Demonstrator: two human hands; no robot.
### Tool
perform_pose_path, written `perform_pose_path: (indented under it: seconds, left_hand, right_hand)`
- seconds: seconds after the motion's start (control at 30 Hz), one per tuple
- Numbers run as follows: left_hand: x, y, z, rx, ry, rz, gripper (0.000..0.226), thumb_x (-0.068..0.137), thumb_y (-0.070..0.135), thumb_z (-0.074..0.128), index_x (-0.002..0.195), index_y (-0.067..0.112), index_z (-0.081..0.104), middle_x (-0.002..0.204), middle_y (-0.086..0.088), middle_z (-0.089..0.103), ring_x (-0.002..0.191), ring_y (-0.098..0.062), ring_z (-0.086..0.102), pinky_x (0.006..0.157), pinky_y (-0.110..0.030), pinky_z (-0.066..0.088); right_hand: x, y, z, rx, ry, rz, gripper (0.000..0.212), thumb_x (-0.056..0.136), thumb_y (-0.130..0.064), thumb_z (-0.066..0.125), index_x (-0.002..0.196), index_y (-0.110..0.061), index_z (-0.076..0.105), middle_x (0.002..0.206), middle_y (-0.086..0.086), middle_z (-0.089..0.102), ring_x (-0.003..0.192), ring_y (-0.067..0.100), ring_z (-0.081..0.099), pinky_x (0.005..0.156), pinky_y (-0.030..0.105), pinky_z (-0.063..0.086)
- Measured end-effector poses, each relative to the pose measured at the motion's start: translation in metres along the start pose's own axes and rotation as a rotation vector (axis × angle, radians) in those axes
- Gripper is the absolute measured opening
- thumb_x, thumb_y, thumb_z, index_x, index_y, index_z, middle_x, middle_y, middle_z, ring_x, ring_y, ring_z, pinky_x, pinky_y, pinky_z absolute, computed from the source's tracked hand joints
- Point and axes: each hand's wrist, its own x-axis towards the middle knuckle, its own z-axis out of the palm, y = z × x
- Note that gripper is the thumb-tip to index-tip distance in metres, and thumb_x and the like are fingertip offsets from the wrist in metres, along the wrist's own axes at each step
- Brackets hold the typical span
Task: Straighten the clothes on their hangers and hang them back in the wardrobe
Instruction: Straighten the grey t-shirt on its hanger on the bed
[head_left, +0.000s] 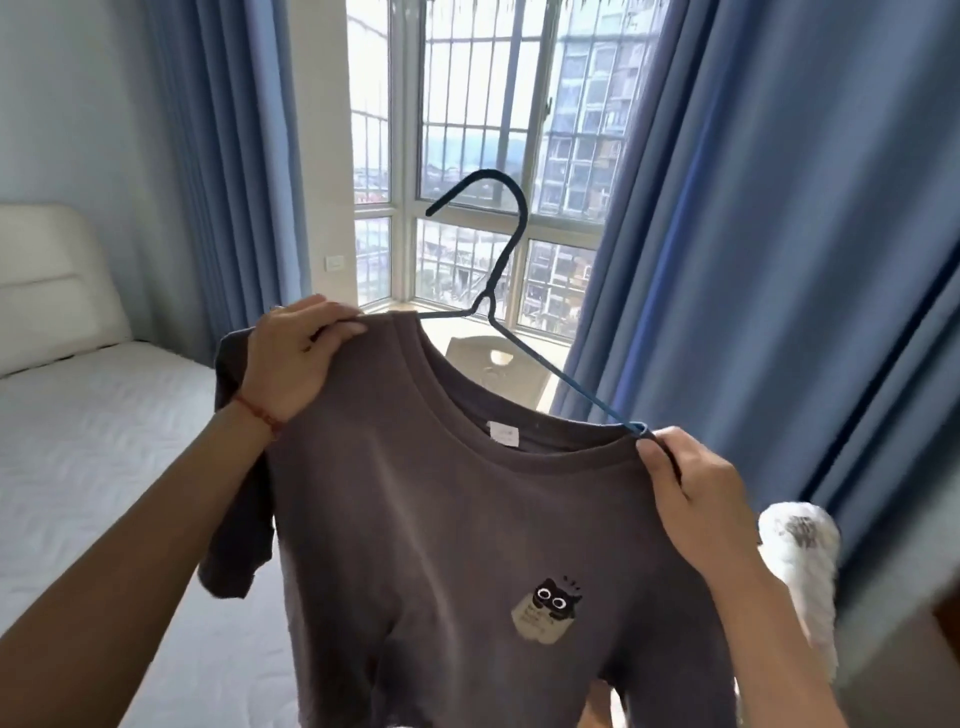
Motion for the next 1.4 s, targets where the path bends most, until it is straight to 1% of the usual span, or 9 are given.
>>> perform_pose_path:
  seconds: [0.2, 0.43, 0.53, 0.77, 0.93, 1.1, 1.17, 1.27, 1.4]
  left_hand:
    - [0.057, -0.041, 0.042, 0.016, -0.045, 0.014, 0.042, 0.081, 0.046, 0.048, 0.092, 0.014, 0.073, 0.083, 0.046, 0.054, 0.082, -0.007, 0.059, 0.083, -0.036, 0.049]
    - [0.089, -0.085, 0.072, 0.039, -0.103, 0.023, 0.029, 0.084, 0.036, 0.055, 0.088, 0.013, 0.071, 0.083, 0.047, 0.053, 0.078, 0.013, 0.054, 0.076, 0.000, 0.038]
    - [0.090, -0.110, 0.070, 0.090, -0.101, -0.051, 0.017, 0.086, 0.016, 0.061, 0.080, 0.032, 0.064, 0.083, 0.044, 0.055, 0.081, 0.018, 0.053, 0.078, 0.004, 0.035]
    - [0.084, -0.117, 0.078, 0.197, -0.114, -0.223, 0.015, 0.086, 0.009, 0.059, 0.095, 0.001, 0.069, 0.090, -0.009, 0.064, 0.086, -0.021, 0.056, 0.077, -0.016, 0.038]
    - [0.081, -0.100, 0.090, 0.243, -0.117, -0.159, 0.018, 0.086, 0.013, 0.053, 0.086, 0.001, 0.067, 0.074, 0.009, 0.057, 0.076, -0.007, 0.054, 0.075, 0.005, 0.034]
    - [0.078, -0.081, 0.105, 0.291, 0.030, -0.148, 0.012, 0.085, 0.005, 0.057, 0.084, 0.000, 0.069, 0.076, 0.005, 0.064, 0.080, -0.006, 0.054, 0.077, 0.007, 0.032]
    - [0.078, -0.071, 0.109, 0.279, 0.043, -0.165, 0.010, 0.085, 0.007, 0.059, 0.085, 0.006, 0.069, 0.077, 0.023, 0.062, 0.080, 0.002, 0.055, 0.077, 0.007, 0.032]
    - [0.074, -0.052, 0.113, 0.314, 0.094, -0.172, 0.016, 0.086, 0.022, 0.059, 0.084, 0.010, 0.069, 0.075, 0.035, 0.058, 0.080, -0.004, 0.057, 0.077, 0.004, 0.034]
    - [0.060, -0.020, 0.109, 0.518, 0.219, -0.142, 0.037, 0.085, 0.038, 0.050, 0.081, 0.006, 0.068, 0.079, -0.006, 0.069, 0.073, -0.025, 0.063, 0.071, -0.023, 0.041]
  right_hand:
    - [0.076, 0.014, 0.056, -0.081, 0.006, -0.049, 0.054, 0.086, -0.061, 0.016, 0.076, -0.017, 0.046, 0.063, -0.002, 0.050, 0.056, 0.021, 0.044, 0.050, 0.018, 0.029]
    - [0.140, 0.026, 0.108, -0.140, 0.131, -0.138, 0.043, 0.092, -0.040, 0.037, 0.078, -0.005, 0.058, 0.057, 0.009, 0.061, 0.048, 0.032, 0.056, 0.048, 0.023, 0.026]
    - [0.163, 0.038, 0.114, -0.104, 0.173, -0.116, 0.044, 0.091, -0.040, 0.038, 0.080, -0.005, 0.062, 0.058, 0.011, 0.063, 0.050, 0.034, 0.057, 0.051, 0.024, 0.030]
    - [0.218, 0.058, 0.130, -0.021, 0.144, -0.212, 0.056, 0.086, -0.050, 0.028, 0.084, -0.008, 0.064, 0.067, 0.011, 0.066, 0.062, 0.035, 0.060, 0.058, 0.030, 0.039]
    - [0.242, 0.071, 0.133, 0.039, 0.115, -0.348, 0.053, 0.089, -0.052, 0.035, 0.085, -0.009, 0.066, 0.068, 0.008, 0.067, 0.060, 0.030, 0.062, 0.059, 0.027, 0.043]
    - [0.255, 0.106, 0.123, 0.042, 0.109, -0.408, 0.059, 0.089, -0.059, 0.030, 0.082, -0.009, 0.059, 0.066, 0.007, 0.062, 0.057, 0.028, 0.056, 0.056, 0.024, 0.034]
    - [0.256, 0.116, 0.122, 0.097, 0.091, -0.384, 0.057, 0.088, -0.058, 0.031, 0.081, -0.009, 0.059, 0.065, 0.006, 0.061, 0.056, 0.025, 0.053, 0.056, 0.021, 0.028]
    - [0.255, 0.124, 0.119, 0.158, 0.119, -0.331, 0.048, 0.087, -0.052, 0.039, 0.079, -0.009, 0.061, 0.062, 0.000, 0.055, 0.056, 0.017, 0.046, 0.055, 0.018, 0.024]
    - [0.257, 0.129, 0.107, 0.262, 0.148, -0.313, 0.044, 0.085, -0.048, 0.047, 0.079, -0.008, 0.064, 0.063, -0.006, 0.049, 0.058, 0.008, 0.043, 0.055, 0.013, 0.030]
